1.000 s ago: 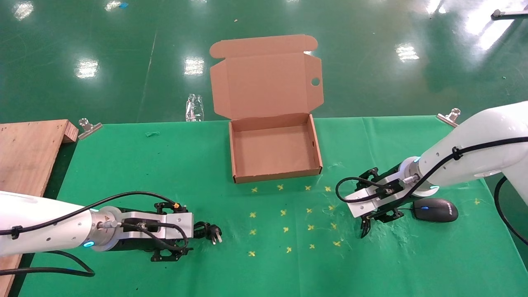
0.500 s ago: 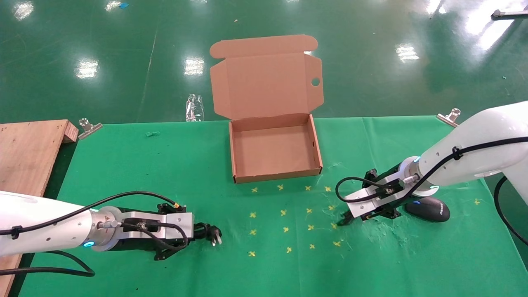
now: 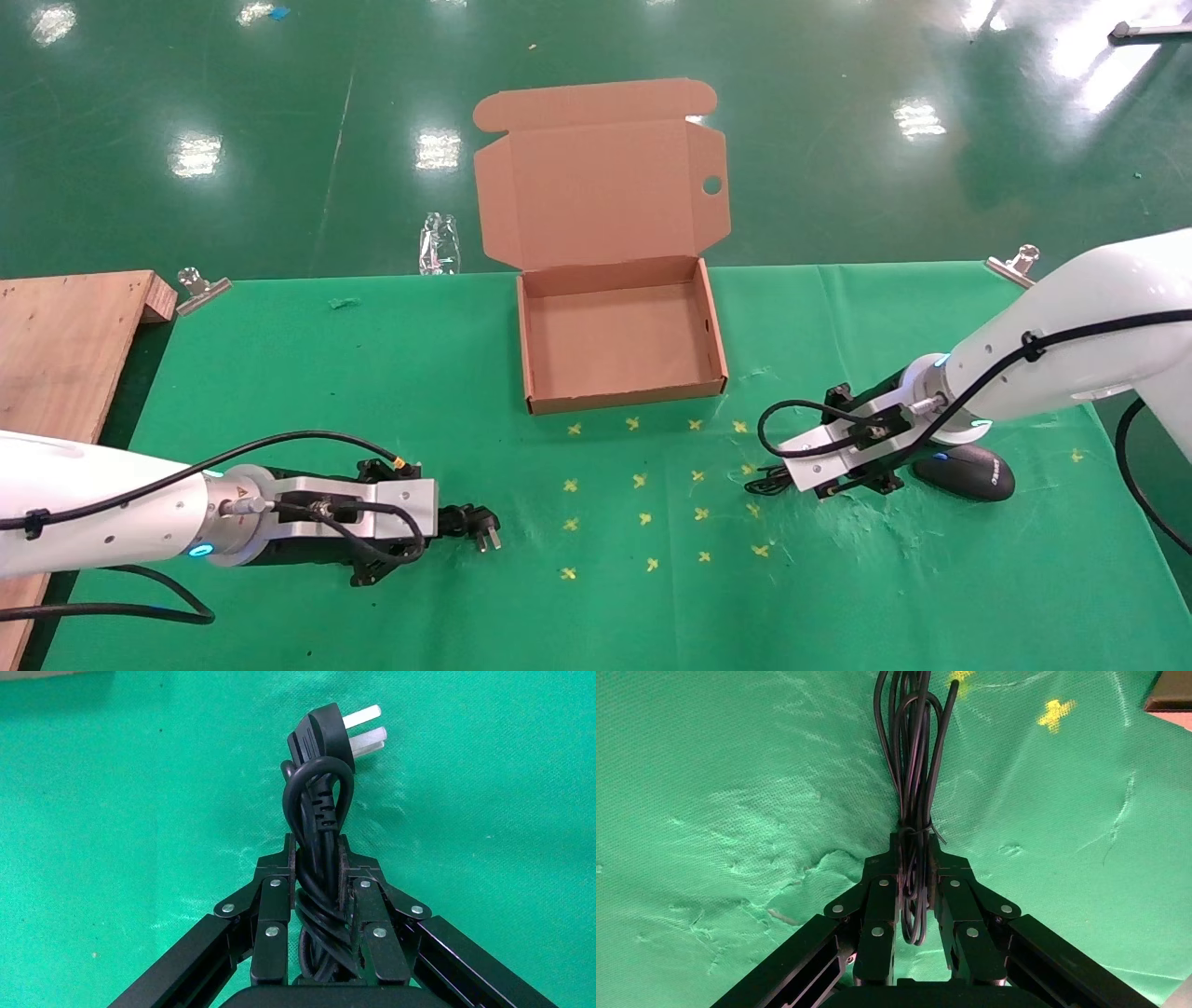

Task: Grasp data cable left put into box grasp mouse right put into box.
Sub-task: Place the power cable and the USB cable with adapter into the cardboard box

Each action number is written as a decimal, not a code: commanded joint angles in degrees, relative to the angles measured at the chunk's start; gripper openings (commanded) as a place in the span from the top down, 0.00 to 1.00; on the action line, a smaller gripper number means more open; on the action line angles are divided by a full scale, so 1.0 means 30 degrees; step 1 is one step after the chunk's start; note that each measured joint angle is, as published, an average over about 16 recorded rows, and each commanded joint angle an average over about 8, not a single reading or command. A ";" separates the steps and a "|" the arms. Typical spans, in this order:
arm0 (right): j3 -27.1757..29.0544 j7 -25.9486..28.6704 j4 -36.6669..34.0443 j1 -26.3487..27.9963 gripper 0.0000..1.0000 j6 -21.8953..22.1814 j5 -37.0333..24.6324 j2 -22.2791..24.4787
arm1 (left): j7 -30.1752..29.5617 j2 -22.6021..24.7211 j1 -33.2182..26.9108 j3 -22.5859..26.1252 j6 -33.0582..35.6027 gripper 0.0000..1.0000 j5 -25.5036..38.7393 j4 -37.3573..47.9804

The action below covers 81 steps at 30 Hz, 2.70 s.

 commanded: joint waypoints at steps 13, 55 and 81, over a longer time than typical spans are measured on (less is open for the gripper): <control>0.0480 0.2494 0.4327 0.2692 1.00 -0.1111 -0.2062 0.2113 | -0.0159 0.2319 -0.3401 -0.1340 -0.0033 1.00 -0.2965 0.0126; 0.0921 0.4848 0.9372 0.5153 1.00 -0.2706 -0.2693 0.1883 | -1.5344 0.8833 -0.4998 1.0986 -1.2434 0.00 1.4128 0.4561; -0.0246 -0.3957 0.1240 0.4993 1.00 0.4678 0.2907 -0.5428 | -1.8622 0.2826 -0.5619 0.7937 -1.1936 0.00 1.2439 0.2234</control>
